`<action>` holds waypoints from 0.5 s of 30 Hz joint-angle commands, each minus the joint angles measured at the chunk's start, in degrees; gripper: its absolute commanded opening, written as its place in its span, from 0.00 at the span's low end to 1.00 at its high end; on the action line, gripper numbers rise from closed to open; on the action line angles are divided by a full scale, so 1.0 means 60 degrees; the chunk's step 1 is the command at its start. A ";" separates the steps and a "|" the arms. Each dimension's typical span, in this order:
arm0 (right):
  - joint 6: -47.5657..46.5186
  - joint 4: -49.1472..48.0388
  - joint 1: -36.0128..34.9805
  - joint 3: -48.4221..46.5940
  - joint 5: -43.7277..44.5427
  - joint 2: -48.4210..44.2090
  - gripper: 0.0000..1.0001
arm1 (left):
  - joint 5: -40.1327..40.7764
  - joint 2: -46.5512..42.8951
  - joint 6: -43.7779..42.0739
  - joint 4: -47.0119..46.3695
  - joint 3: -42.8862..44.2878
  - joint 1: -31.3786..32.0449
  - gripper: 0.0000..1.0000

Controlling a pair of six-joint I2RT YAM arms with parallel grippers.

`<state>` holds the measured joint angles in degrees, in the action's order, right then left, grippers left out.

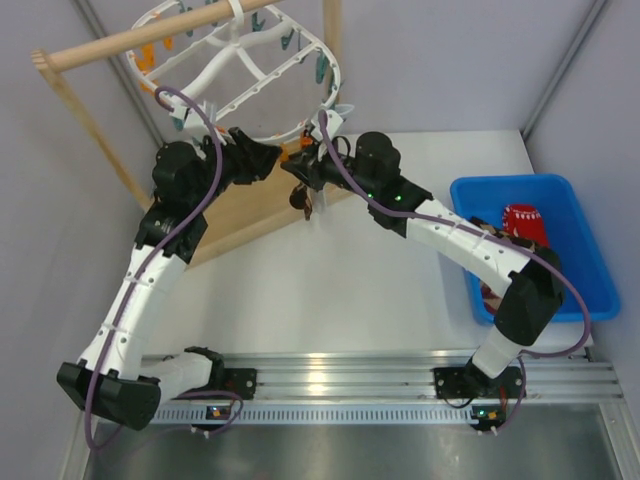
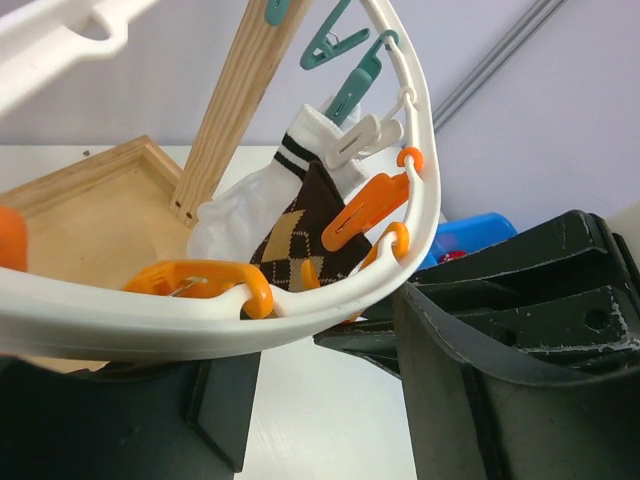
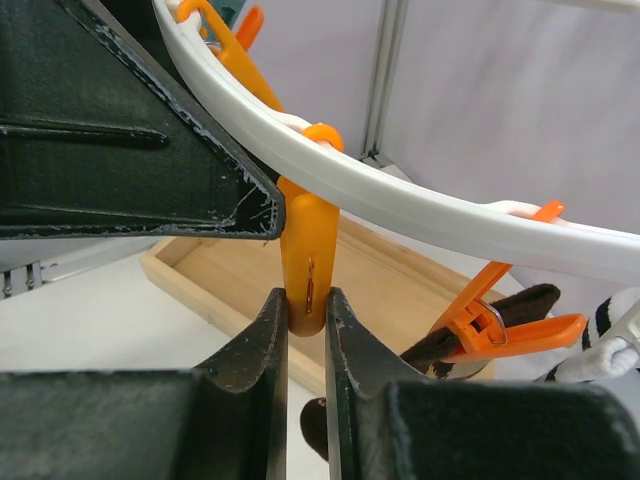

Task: Clip the socks to the hanger
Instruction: Open the clamp at the hanger.

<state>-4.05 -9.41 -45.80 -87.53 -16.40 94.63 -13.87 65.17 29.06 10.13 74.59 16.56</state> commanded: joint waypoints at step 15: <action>-0.0423 0.0191 -0.0643 -0.0661 0.0067 -0.0186 0.00 | 0.0114 0.0301 0.1368 -0.2185 -0.0126 0.0053 0.58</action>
<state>-5.39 -8.60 -46.81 -88.73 -14.09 94.63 -13.82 66.28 35.29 7.07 74.06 16.60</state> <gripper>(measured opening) 0.126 0.582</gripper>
